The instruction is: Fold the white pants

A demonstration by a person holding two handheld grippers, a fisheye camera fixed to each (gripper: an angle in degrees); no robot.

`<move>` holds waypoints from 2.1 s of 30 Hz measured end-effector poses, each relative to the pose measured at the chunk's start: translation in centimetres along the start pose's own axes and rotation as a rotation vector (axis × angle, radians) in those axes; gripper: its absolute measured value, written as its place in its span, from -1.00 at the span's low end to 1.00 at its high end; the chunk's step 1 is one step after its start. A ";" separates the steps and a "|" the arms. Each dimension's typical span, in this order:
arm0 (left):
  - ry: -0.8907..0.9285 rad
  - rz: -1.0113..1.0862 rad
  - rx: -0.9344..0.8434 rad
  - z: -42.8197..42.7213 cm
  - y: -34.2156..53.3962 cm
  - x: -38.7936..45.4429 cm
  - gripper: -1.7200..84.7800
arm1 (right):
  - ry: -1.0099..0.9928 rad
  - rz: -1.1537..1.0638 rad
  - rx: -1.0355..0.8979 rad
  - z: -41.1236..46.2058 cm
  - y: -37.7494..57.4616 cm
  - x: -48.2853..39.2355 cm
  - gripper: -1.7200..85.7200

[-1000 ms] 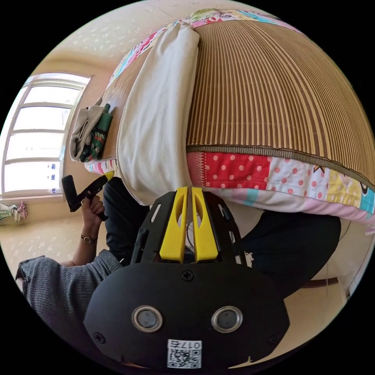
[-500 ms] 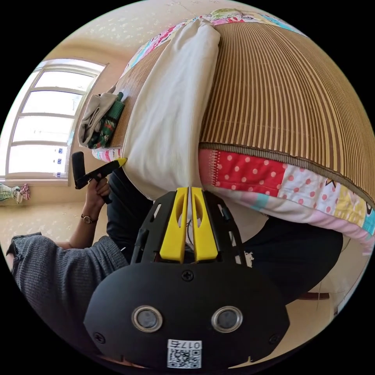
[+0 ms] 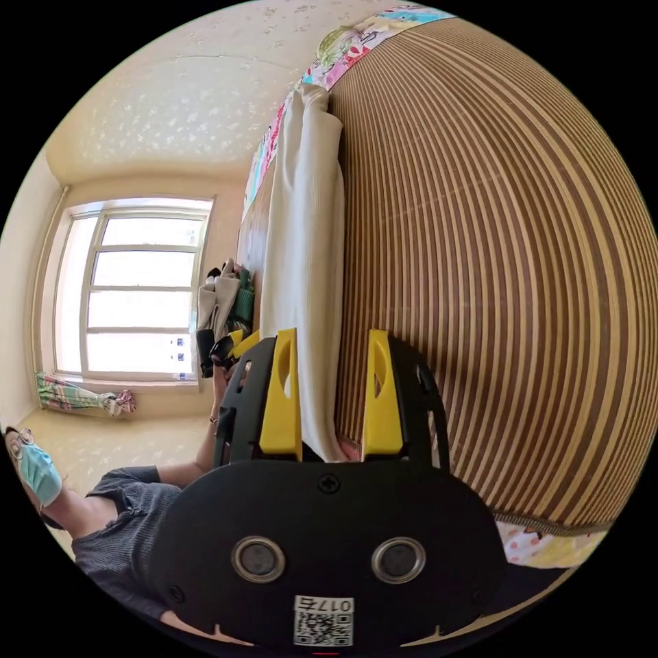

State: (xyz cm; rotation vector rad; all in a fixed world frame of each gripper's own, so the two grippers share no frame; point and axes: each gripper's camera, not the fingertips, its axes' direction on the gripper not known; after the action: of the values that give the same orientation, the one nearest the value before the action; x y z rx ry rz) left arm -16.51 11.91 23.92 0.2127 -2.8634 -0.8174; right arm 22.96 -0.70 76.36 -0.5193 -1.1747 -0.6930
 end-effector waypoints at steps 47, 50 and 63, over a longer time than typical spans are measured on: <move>0.224 0.554 0.446 -26.2 -2.1 30.2 -0.84 | -0.051 -0.585 0.389 -23.5 6.1 -31.3 -0.91; 0.029 0.565 0.386 -22.9 -2.9 28.9 -0.84 | 0.063 -0.567 0.360 -19.8 4.8 -29.4 -0.92; -0.023 0.228 -0.085 -4.5 17.2 7.1 -0.78 | 0.064 -0.257 -0.037 -3.8 21.6 -1.2 -0.89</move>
State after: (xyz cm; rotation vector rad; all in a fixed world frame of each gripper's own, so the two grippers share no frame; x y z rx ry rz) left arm -24.22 22.80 37.68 -0.1317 -2.7973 -0.8971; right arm 40.81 11.80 73.71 -0.3771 -1.1818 -0.9459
